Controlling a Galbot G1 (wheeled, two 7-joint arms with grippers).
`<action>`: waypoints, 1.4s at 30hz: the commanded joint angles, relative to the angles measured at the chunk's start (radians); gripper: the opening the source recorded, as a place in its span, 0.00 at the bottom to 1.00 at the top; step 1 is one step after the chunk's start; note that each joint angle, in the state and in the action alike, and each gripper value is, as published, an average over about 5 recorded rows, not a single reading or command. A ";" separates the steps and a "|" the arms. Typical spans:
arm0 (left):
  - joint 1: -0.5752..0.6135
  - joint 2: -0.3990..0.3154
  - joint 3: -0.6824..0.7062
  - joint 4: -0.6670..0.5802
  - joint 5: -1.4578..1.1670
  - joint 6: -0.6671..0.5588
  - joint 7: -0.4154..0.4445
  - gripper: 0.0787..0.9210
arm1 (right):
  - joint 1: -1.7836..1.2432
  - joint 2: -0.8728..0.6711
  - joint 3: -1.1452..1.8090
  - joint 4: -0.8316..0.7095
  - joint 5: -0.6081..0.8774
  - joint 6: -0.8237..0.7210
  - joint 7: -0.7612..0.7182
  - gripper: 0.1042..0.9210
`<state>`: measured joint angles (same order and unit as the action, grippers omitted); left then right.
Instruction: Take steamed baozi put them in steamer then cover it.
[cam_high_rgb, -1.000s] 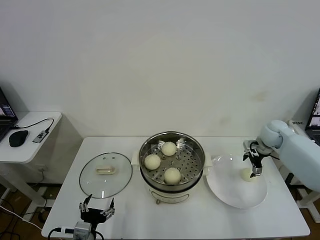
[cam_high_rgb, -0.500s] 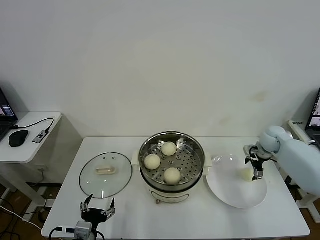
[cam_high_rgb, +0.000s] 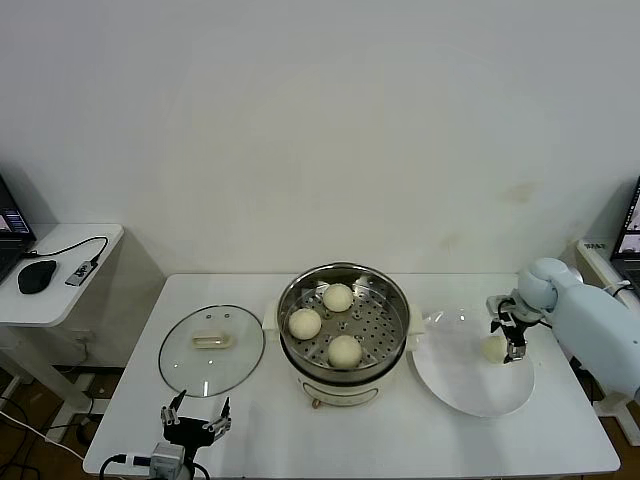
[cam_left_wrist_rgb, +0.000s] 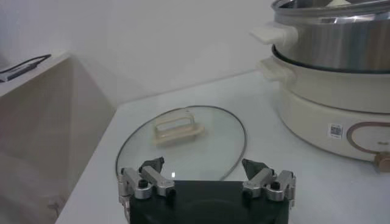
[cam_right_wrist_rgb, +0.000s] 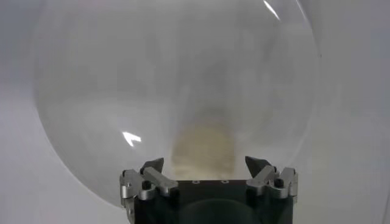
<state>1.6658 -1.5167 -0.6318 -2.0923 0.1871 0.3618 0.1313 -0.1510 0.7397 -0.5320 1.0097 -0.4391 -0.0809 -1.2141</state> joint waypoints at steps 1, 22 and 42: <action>0.000 0.000 0.002 0.001 0.001 0.000 0.000 0.88 | -0.003 0.003 0.005 -0.007 -0.004 0.002 0.014 0.66; -0.004 -0.004 0.007 -0.014 0.015 -0.002 -0.003 0.88 | 0.160 -0.105 -0.100 0.146 0.161 -0.063 -0.030 0.39; -0.014 0.013 -0.006 -0.059 0.022 0.002 -0.003 0.88 | 0.828 0.097 -0.640 0.319 0.693 -0.283 -0.074 0.39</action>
<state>1.6542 -1.5055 -0.6339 -2.1362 0.2047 0.3641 0.1308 0.4366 0.7290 -0.9656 1.2753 0.0351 -0.2751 -1.2799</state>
